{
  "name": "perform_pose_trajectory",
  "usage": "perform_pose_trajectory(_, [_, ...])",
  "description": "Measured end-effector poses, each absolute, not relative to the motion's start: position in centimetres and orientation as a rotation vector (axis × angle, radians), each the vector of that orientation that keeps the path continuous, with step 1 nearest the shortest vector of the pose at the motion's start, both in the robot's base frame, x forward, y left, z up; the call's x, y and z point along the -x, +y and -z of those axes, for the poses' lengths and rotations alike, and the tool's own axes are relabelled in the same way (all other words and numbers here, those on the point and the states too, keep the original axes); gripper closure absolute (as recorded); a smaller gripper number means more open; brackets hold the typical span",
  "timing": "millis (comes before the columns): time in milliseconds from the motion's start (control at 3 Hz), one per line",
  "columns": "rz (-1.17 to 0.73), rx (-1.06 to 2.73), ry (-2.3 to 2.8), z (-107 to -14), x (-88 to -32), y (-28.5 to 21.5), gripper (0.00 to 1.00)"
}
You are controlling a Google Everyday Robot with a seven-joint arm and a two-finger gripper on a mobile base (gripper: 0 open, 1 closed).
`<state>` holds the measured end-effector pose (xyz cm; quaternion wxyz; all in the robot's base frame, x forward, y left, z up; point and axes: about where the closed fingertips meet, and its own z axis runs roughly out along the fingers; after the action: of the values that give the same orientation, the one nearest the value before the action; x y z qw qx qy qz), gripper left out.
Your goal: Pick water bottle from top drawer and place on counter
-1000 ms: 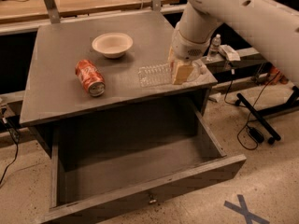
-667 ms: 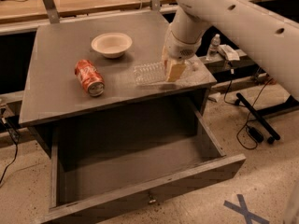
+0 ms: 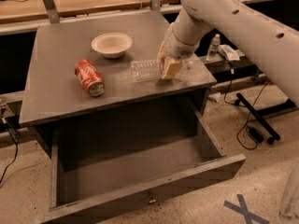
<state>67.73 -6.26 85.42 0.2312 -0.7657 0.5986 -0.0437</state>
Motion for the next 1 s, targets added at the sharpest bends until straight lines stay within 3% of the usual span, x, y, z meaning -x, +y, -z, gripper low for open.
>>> perform_pose_trajectory(667, [0.116, 2.114, 1.647, -85.03, -67.69, -6.07, 0.05])
perform_pose_trajectory(1000, [0.114, 2.116, 1.647, -84.90, -67.69, -6.01, 0.00])
